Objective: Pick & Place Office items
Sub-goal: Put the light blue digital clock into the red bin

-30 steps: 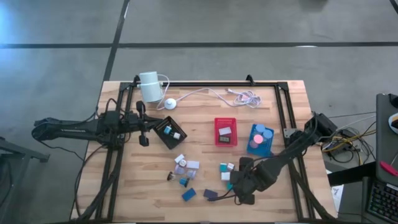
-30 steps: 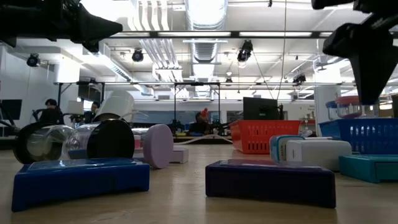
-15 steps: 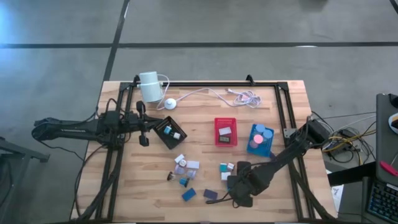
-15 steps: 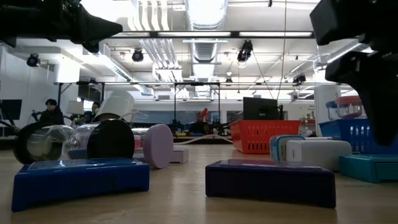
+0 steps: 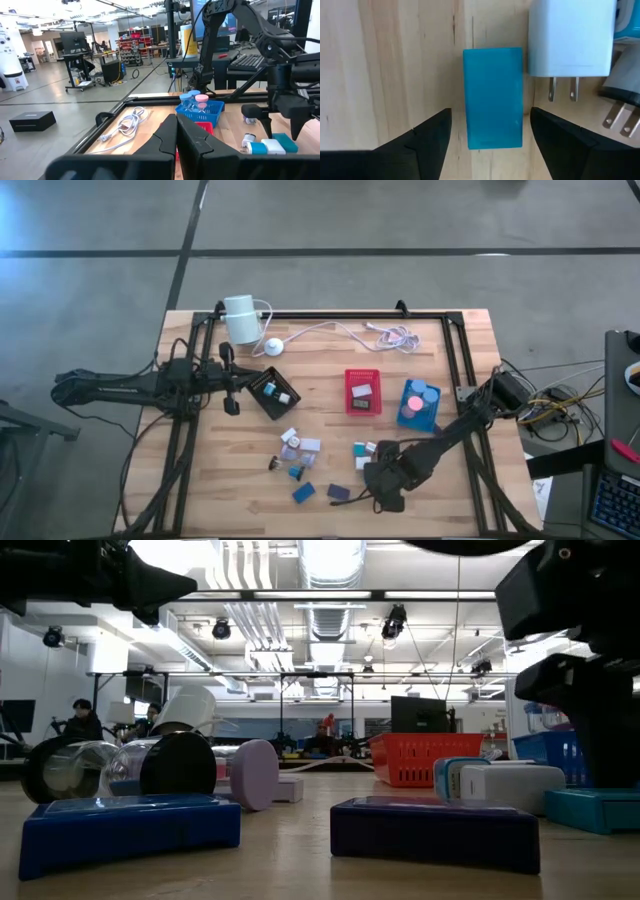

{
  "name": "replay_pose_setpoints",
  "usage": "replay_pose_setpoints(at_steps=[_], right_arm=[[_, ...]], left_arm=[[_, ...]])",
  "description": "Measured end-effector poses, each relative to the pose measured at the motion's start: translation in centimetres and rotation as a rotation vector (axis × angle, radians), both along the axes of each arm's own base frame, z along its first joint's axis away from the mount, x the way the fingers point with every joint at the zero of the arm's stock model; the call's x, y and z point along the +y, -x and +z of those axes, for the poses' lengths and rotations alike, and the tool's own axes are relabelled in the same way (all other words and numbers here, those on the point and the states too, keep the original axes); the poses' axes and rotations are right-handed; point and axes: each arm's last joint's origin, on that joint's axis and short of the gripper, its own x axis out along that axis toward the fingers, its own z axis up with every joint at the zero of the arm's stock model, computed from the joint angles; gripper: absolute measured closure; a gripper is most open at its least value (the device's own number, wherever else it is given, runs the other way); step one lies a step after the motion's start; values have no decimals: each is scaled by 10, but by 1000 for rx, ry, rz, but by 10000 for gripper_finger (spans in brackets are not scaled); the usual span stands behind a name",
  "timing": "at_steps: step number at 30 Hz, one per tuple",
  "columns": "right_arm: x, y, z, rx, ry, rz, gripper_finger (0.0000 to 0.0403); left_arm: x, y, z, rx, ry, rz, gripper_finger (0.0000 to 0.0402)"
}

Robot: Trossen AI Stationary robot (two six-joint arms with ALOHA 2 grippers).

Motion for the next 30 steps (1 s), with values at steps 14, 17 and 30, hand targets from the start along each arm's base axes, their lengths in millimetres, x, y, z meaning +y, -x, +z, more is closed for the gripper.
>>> replay_pose_setpoints(at_steps=[14, 17, 30], right_arm=[[-4, 2, -4, 15, -13, -10, 258], [-4, 4, 2, 43, -11, -3, 258], [-21, 15, 75, -236, -23, 79, 258]], left_arm=[[0, 0, 0, -5, 5, 0, 390], [0, 0, 0, -5, 7, 0, 390], [0, 0, 0, -5, 8, 0, 390]])
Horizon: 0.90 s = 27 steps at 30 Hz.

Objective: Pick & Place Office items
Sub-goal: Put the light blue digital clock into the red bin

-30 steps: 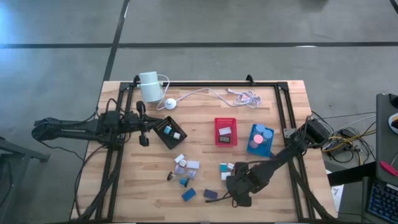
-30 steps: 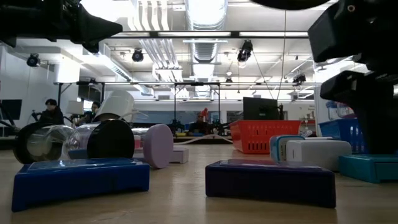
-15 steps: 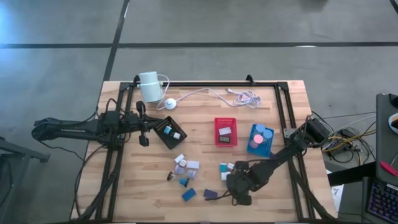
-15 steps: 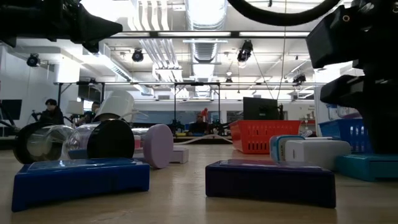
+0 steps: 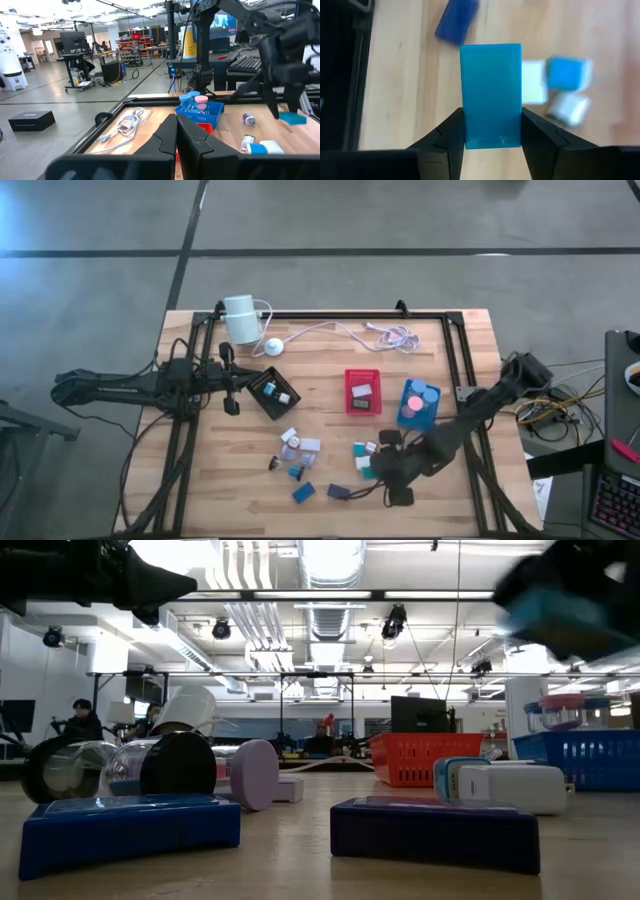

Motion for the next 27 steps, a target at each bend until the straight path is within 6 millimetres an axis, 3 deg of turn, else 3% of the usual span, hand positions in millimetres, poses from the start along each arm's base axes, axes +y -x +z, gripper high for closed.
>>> replay_pose_setpoints(at_steps=[6, 11, 19, 27], right_arm=[[-20, 10, 45, -258, 20, 53, 258], [-47, 27, 69, -464, -21, 51, 258], [-93, 64, 57, -750, -135, -23, 258], [-131, 111, 39, -934, -107, -137, 258]], left_arm=[[0, 0, 0, 0, 6, 0, 390], [0, 0, -1, 2, 7, 0, 390], [0, 0, -1, 2, 7, 0, 390], [0, 0, -1, 3, 7, 0, 390]])
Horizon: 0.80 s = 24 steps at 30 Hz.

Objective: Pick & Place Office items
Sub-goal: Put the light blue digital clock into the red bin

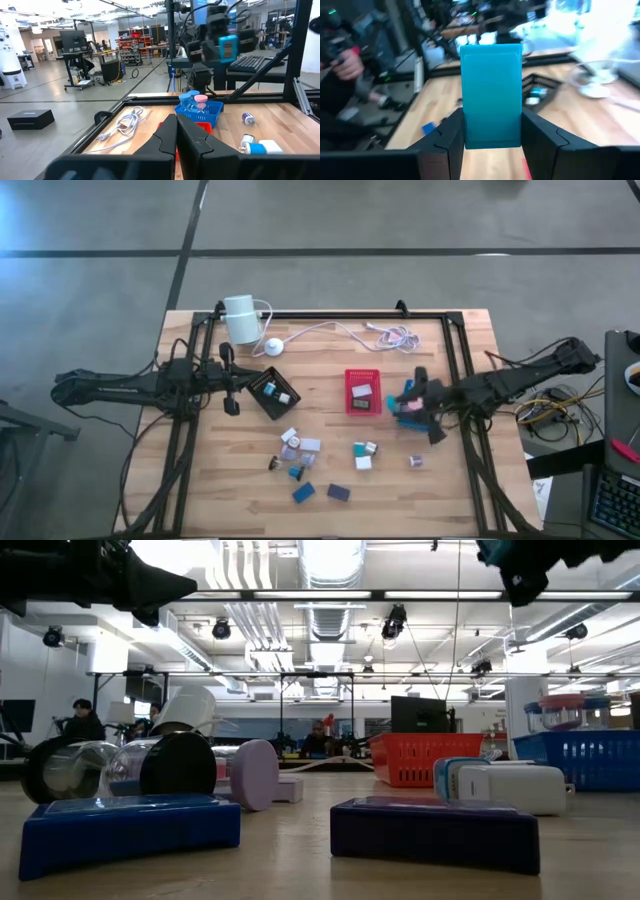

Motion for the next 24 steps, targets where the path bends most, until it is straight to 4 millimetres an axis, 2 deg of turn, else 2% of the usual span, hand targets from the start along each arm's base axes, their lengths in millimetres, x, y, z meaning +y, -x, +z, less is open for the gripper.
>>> replay_pose_setpoints(at_steps=[5, 10, 17, 24], right_arm=[[-13, 24, -7, -92, 24, -49, 258], [-21, 38, -22, -139, 20, -88, 258], [-24, 49, -48, -163, -8, -91, 255], [-26, 53, -65, -178, -27, -96, 255]], left_arm=[[0, 0, 0, 0, 0, 1, 390], [0, 0, 0, 1, -3, 1, 390], [0, 0, 0, 1, -3, 1, 390], [0, 0, 0, 1, -3, 1, 390]])
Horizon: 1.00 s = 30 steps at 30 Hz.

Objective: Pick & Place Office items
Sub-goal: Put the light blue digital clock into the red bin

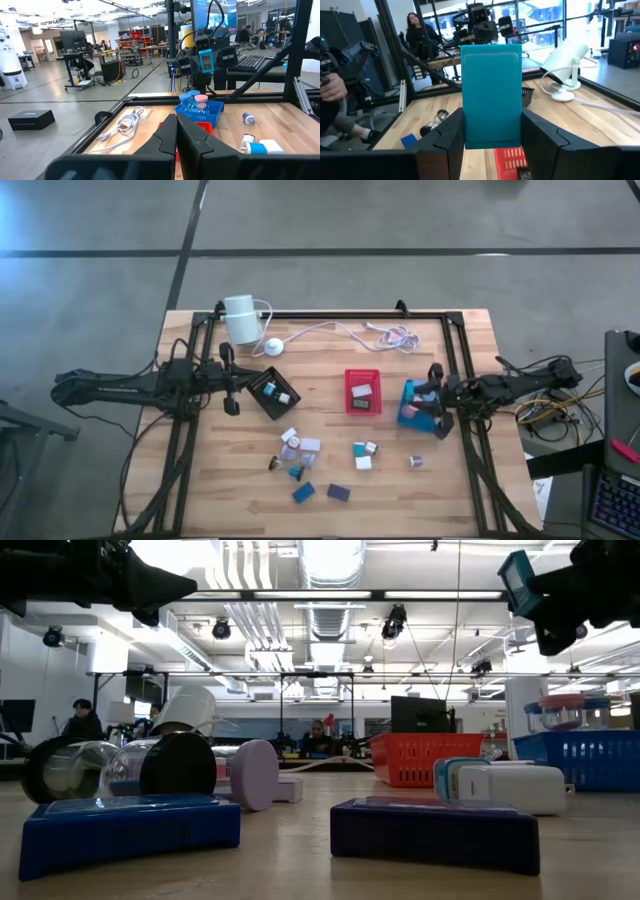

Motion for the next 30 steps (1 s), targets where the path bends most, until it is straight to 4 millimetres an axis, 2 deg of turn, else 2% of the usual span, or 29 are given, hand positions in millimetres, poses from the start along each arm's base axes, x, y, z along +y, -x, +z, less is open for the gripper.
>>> replay_pose_setpoints(at_steps=[7, 12, 17, 21, 25, 30], right_arm=[[-2, 1, -1, -1, -23, -56, 255], [-3, -5, 25, 13, -22, -80, 255], [-4, -19, 56, 196, 37, -132, 255], [-5, -41, 78, 374, 83, -198, 255], [-6, -75, 93, 534, 120, -221, 255], [-9, -121, 98, 718, 180, -195, 255]], left_arm=[[0, 0, 0, 0, 0, 0, 390], [0, 0, 0, -6, -1, 0, 390], [0, 0, 1, -15, -1, 0, 390], [0, 0, 1, -15, -1, 0, 390], [0, 0, 1, -15, -1, 0, 390], [0, 0, 1, -15, -1, 0, 390]])
